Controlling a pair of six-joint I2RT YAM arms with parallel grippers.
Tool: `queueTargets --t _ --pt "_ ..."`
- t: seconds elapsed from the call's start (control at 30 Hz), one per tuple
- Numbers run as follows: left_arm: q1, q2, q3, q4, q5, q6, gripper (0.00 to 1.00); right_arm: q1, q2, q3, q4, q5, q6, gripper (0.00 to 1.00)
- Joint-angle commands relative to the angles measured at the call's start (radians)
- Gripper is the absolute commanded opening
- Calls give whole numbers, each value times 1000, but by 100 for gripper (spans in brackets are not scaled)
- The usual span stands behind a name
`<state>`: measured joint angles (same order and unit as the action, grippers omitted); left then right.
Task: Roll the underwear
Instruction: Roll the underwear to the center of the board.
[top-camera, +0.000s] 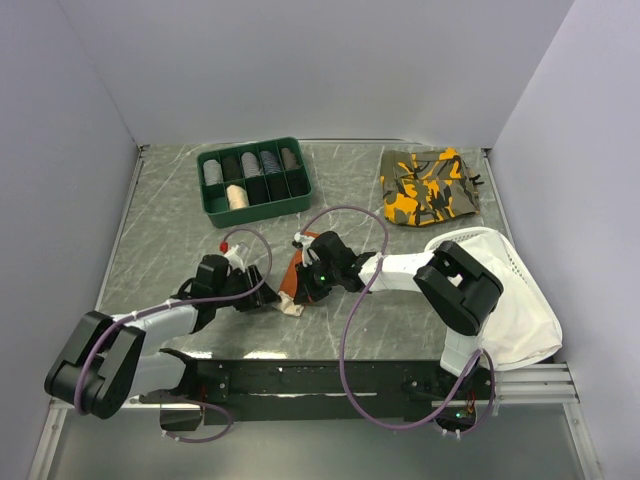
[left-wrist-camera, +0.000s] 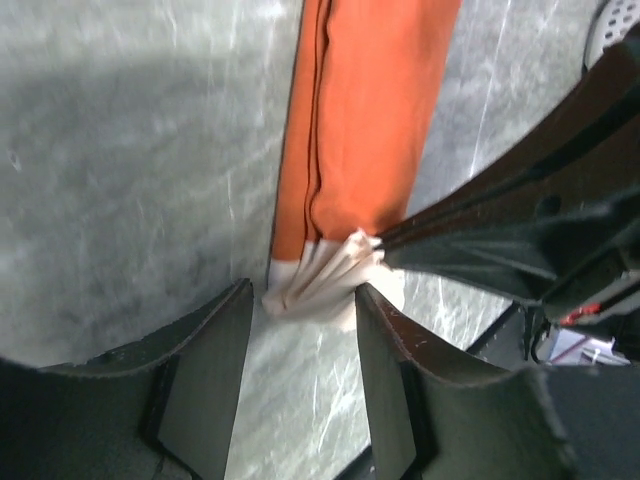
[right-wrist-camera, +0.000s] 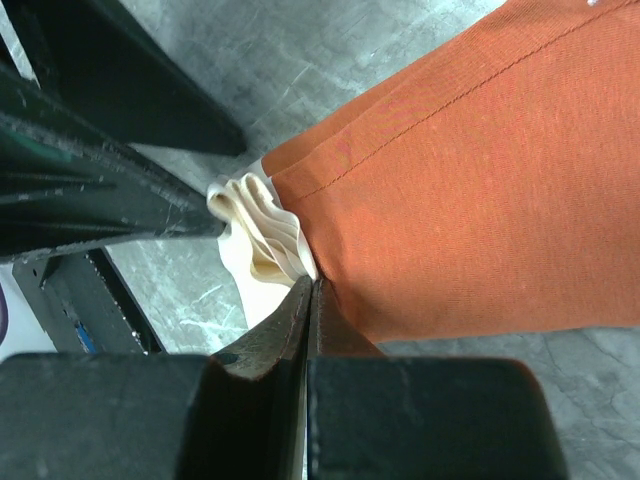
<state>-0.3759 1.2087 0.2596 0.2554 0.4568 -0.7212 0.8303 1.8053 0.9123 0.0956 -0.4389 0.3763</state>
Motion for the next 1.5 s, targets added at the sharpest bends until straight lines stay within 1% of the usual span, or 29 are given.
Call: queueTargets --t 0.0,0.07,0.23,0.47,0.6,0.63,0.67,0.83,0.9,0.97,1.1,1.2,1.23,1.33,1.47 --pt "-6 25 46 31 -72 26 52 -13 22 13 -13 34 -27 0" --pt "-6 29 52 38 -78 25 53 -13 19 8 -11 32 -25 0" --pt "-8 68 69 33 -70 28 53 -13 11 3 -11 34 -25 0" --pt "-35 109 90 7 -76 37 49 -13 -21 -3 -4 48 -8 3" --pt "-49 106 92 -7 -84 29 49 -13 -18 2 -8 55 -8 3" --pt "-47 98 84 -8 -87 25 50 -13 -15 2 -10 57 -10 3" --pt "-49 72 79 -13 -99 16 55 -13 -12 2 -10 58 -10 3" --pt "-47 -6 73 -53 -136 -1 69 -14 5 -1 -8 60 -8 3" --pt "-44 -20 72 -59 -153 -6 72 -13 6 -1 -8 62 -7 3" --pt "-40 -38 67 -61 -149 -9 73 -13 5 0 -8 66 -7 3" --pt "-31 -47 55 -76 -129 5 71 -13 2 0 -8 71 -4 3" --pt "-31 -46 46 -100 -139 8 65 -13 3 0 -7 71 -2 3" --pt "-31 -52 43 -100 -145 -1 60 -14 2 2 -8 72 -2 3" --pt "-31 -52 35 -107 -147 -11 57 -13 6 2 -8 71 -2 3" --pt "-31 -46 38 -113 -156 -15 55 -13 6 2 -13 71 -4 3"
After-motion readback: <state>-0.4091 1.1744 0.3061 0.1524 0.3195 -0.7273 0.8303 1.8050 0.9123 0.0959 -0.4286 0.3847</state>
